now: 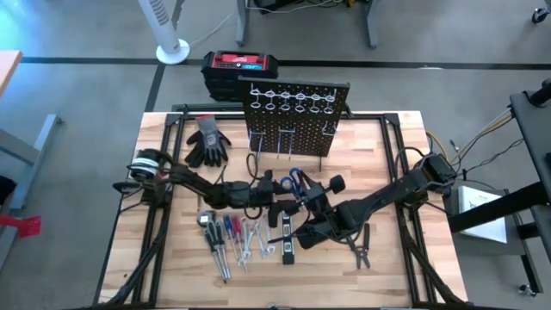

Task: Hang tools onto peg board
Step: Hang the blue scissors on the peg board

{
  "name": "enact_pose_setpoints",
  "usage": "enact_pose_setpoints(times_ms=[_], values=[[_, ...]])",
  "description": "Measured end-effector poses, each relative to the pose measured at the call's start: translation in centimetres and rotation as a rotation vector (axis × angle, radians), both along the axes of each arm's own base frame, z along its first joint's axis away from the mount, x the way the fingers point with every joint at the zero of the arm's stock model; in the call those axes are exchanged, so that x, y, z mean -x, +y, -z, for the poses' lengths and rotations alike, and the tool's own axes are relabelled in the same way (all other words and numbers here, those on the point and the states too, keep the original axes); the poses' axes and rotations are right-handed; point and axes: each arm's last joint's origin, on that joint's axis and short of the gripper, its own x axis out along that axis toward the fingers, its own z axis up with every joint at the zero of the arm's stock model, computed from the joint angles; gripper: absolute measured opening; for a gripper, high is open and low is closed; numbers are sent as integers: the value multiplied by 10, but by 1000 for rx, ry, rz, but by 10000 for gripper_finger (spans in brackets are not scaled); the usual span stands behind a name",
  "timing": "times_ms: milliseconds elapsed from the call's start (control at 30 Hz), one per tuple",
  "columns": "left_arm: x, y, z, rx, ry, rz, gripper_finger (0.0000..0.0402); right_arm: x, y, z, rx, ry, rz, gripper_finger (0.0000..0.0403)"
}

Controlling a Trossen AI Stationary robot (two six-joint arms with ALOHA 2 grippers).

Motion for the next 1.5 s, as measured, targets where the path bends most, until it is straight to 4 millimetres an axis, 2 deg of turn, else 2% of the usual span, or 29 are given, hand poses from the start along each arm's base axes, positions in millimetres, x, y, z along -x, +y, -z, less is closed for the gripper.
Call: enact_pose_setpoints(times_ms=[167,400,567,733,1033,1167,1300,1400,1500], values=[[-5,-1,0,-21,40,21,167,0,0,0,3,5,1,0],[7,-1,8,6,83,51,166,2,-1,-1,72,40,34,0],[8,2,5,19,36,64,167,2,-3,-1,90,45,48,0],[-4,1,-7,-8,-9,77,167,1,-4,-1,88,41,51,0],[-24,3,-13,-30,97,7,161,2,-2,-1,82,30,45,0],[-24,3,-13,-19,103,5,118,3,0,-1,82,29,42,0],[-23,3,-10,-14,124,29,25,3,0,-1,82,32,38,0],[-21,4,-7,-9,129,28,11,3,0,-1,76,34,33,7],[-14,5,-2,9,141,26,3,3,2,-1,55,40,12,32]])
